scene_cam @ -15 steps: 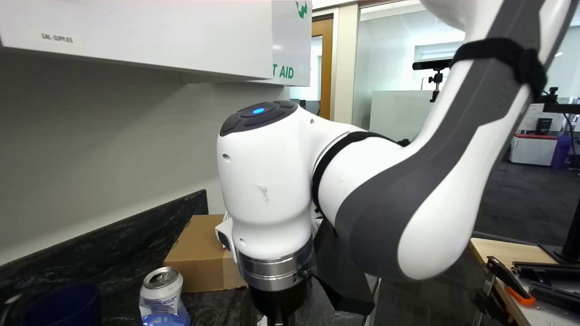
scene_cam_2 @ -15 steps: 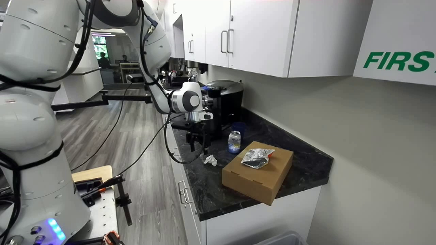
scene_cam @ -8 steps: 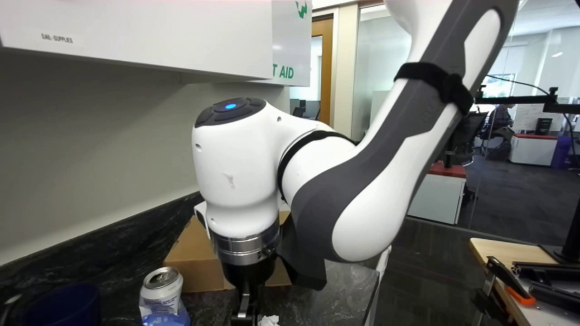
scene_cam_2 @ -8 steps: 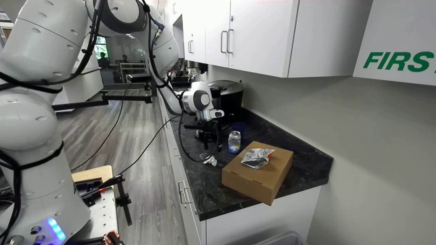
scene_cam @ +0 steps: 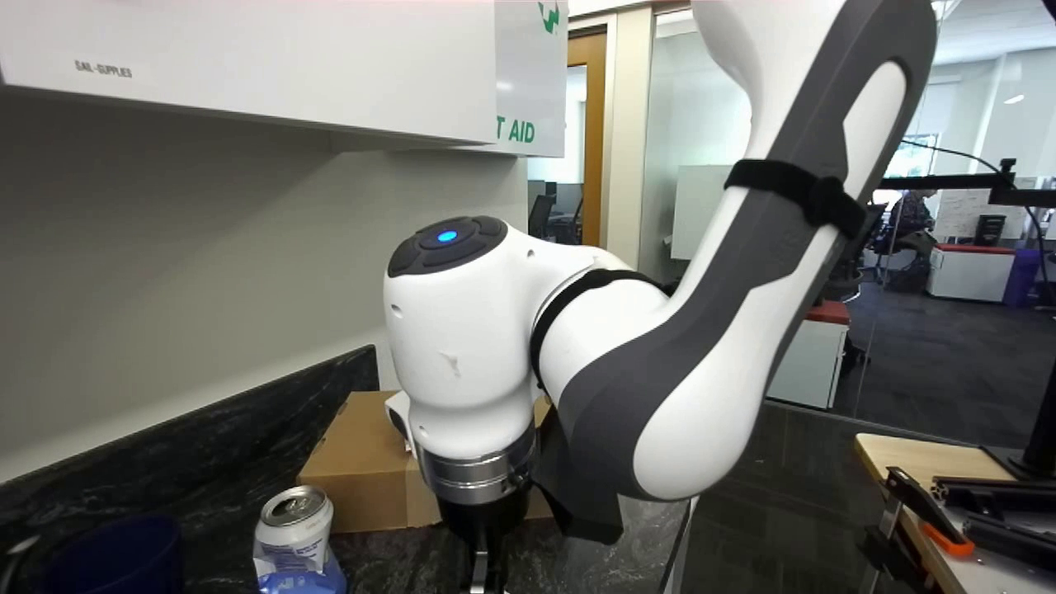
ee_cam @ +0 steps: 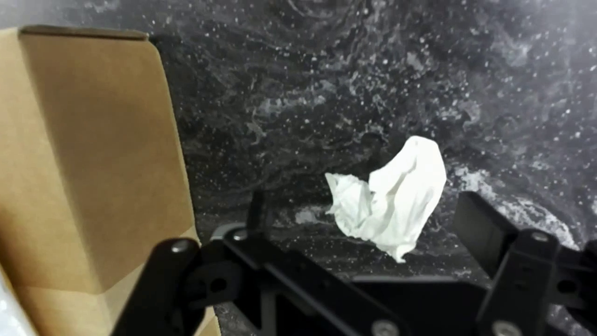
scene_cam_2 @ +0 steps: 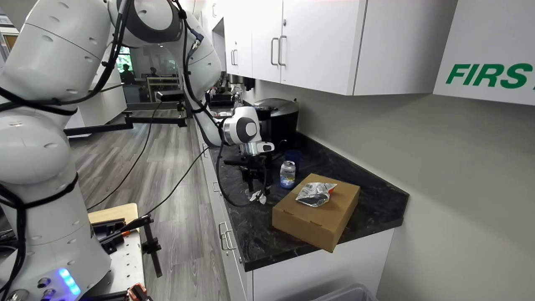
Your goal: Throw the paper, can, and packet in the bin
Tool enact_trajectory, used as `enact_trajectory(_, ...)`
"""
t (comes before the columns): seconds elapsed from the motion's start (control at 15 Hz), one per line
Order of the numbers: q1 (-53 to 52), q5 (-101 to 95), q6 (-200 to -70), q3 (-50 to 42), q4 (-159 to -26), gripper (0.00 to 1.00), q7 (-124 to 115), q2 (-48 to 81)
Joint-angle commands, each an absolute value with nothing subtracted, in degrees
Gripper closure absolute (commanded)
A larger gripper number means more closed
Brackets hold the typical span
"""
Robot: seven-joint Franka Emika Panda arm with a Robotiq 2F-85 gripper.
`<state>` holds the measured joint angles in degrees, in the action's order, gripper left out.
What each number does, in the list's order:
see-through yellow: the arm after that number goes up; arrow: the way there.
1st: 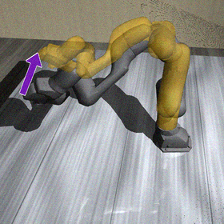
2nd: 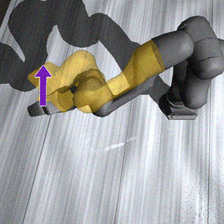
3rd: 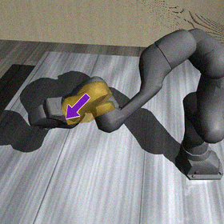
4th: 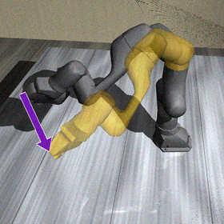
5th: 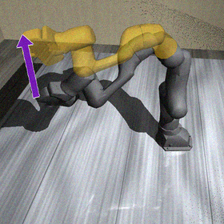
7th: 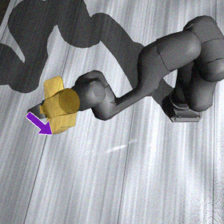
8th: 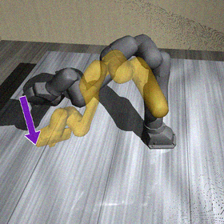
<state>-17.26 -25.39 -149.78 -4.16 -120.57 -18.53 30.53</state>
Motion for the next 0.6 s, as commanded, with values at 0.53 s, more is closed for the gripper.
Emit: enact_trajectory(0.53,-16.54,-22.73,-159.9,-3.8,-129.0,0.0,-16.33,27.35)
